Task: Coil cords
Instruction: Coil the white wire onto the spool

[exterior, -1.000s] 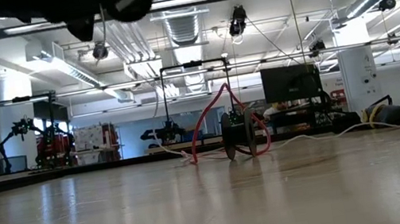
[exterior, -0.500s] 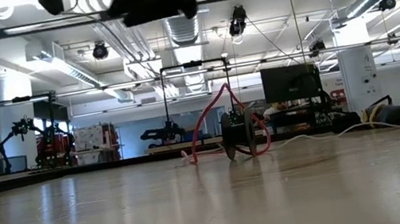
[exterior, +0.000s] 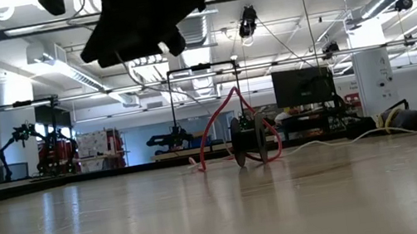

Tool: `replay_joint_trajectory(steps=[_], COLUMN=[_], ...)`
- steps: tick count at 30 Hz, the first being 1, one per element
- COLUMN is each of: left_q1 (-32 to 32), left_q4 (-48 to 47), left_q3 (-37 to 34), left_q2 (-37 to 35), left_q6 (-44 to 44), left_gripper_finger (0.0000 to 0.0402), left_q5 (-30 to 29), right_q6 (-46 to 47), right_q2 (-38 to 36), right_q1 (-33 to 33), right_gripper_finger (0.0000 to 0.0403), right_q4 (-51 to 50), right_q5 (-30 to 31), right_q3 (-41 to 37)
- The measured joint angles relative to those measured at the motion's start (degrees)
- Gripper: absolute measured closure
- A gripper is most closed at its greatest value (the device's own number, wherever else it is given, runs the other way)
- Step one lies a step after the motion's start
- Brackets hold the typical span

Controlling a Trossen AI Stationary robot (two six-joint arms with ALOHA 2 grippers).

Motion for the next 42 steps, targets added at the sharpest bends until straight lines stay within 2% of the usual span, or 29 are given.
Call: replay_joint_trajectory(steps=[3,7,9,13,20,27,33,39,42], left_q1=[0.0,0.0,0.0,0.0,0.0,0.11,1.05,1.36,1.56], left_q4=[-0.05,-0.97,-1.5,-3.92,-16.77,-20.61,-18.48,-5.53,0.61], left_q3=[0.0,0.0,0.0,0.0,0.0,0.0,0.27,0.96,1.01], left_q2=[-0.11,-1.05,-1.64,-2.9,-2.32,5.77,15.27,23.7,27.74], left_q6=[-0.05,0.14,0.33,1.39,5.0,4.32,0.42,-3.13,-5.9], left_gripper_finger=[0.0401,0.0401,0.0401,0.0401,0.0401,0.0401,0.0401,0.0401,0.0401], left_q5=[0.0,0.0,0.0,0.04,0.24,-1.2,-12.94,-13.63,-15.89], right_q6=[0.65,0.72,1.02,6.79,16.65,22.87,26.15,26.95,26.98], right_q2=[-0.35,-2.39,-3.84,-7.79,-17.8,-22.79,-23.04,-20.92,-19.52], right_q1=[-0.06,0.13,0.33,0.46,0.42,0.42,0.42,-0.33,-0.61], right_gripper_finger=[0.0302,0.0373,0.0395,0.0396,0.0401,0.0402,0.0402,0.0403,0.0403], right_q4=[-1.75,-5.07,-8.09,-16.91,-30.31,-28.92,-27.95,-23.95,-21.6], right_q5=[3.12,3.59,3.74,4.55,12.36,12.8,12.75,12.76,12.79], right_q3=[0.36,0.41,0.42,0.43,0.43,0.43,0.39,0.41,0.35])
